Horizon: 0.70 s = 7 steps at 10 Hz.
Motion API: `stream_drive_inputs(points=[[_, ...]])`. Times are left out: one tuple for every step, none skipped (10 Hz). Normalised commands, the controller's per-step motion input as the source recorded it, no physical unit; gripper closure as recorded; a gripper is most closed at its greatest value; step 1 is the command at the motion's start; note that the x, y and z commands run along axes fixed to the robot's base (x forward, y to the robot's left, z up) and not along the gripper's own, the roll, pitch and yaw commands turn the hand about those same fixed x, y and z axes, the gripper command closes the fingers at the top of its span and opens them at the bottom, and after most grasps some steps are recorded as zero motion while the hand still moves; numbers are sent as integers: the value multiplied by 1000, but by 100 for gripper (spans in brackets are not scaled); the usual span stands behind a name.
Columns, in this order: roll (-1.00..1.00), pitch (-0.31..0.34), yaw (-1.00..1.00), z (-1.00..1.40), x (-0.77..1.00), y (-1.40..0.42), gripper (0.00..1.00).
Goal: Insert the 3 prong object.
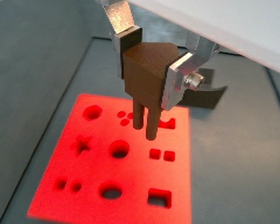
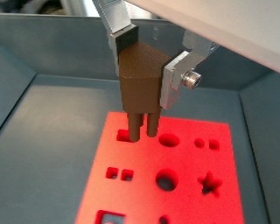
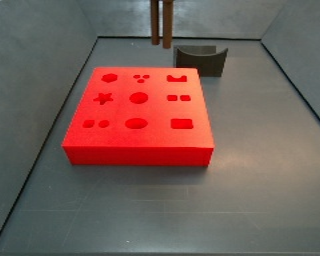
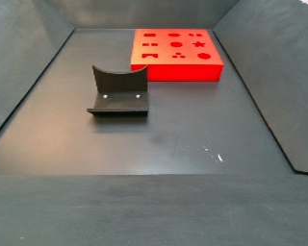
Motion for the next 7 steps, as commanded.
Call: stream_drive_inputs(points=[[0,140,-683,0,269,331,100],[0,111,-766,0,203,254,100],[0,107,-786,0,183,237,100],[0,99,-826,0,143,203,100],[0,89,-857,0,126,174,100],[0,70,-886,0,106,140,100],[0,70,-886,0,106,140,100]])
